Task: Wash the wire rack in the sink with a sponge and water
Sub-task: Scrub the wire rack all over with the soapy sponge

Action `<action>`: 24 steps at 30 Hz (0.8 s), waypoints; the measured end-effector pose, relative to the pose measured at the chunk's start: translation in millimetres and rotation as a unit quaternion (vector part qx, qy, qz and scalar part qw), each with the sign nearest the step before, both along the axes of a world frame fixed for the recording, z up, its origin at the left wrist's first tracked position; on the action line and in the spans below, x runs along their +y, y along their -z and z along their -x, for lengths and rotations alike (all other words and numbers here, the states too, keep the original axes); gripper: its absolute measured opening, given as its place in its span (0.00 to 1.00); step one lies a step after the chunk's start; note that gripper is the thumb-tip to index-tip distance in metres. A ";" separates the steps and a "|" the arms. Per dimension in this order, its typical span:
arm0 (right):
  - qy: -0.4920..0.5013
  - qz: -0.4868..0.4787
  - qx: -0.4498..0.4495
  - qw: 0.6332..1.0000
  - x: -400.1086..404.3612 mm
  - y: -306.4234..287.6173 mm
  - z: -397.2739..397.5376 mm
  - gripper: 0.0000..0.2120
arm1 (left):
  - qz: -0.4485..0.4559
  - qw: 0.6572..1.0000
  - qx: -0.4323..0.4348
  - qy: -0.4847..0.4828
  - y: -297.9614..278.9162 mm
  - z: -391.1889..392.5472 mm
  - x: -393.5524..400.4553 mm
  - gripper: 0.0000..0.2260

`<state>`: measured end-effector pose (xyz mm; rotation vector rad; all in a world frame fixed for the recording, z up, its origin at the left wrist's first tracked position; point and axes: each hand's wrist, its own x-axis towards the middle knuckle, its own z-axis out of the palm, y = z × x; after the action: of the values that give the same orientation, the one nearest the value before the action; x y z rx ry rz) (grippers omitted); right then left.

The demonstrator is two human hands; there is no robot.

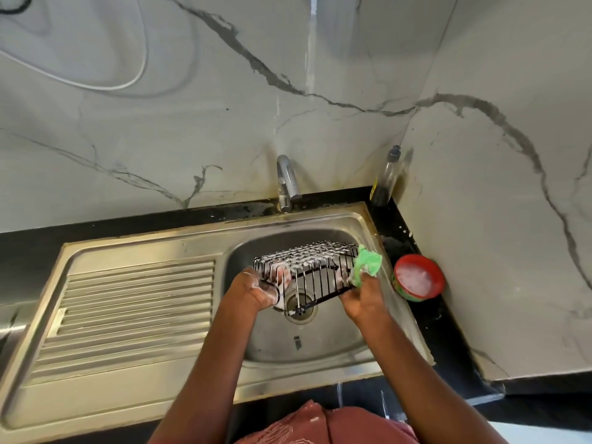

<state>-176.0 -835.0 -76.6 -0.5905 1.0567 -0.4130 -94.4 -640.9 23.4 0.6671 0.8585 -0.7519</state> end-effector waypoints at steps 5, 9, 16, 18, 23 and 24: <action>0.030 -0.073 -0.067 0.995 -7.6 -3.5 -11.5 0.18 | -0.150 0.981 -0.050 0.113 -9.1 -3.9 -19.2 0.14; 0.035 -0.045 -0.094 0.994 -16.5 -4.2 -16.6 0.19 | -0.153 0.979 -0.069 0.114 -13.0 0.4 -18.3 0.10; 0.074 -0.011 -0.103 0.992 -20.0 -18.9 -29.0 0.19 | -0.321 0.891 -0.251 0.199 2.1 -15.3 -10.1 0.22; 0.086 0.013 -0.118 0.989 -20.6 -26.8 -34.7 0.19 | -0.373 0.857 -0.307 0.180 8.4 -13.5 -12.3 0.24; 0.117 0.024 -0.105 0.987 -26.5 -40.7 -44.8 0.21 | -0.429 0.811 -0.381 0.115 11.3 -2.0 -21.8 0.24; 0.122 0.019 -0.105 0.987 -28.6 -41.2 -46.7 0.22 | -0.430 0.810 -0.386 0.104 9.2 -0.4 -24.5 0.24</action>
<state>-129.3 -863.6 -35.3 -0.4406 0.9217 -0.6963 -94.0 -665.4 14.2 1.7598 0.3122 -0.1699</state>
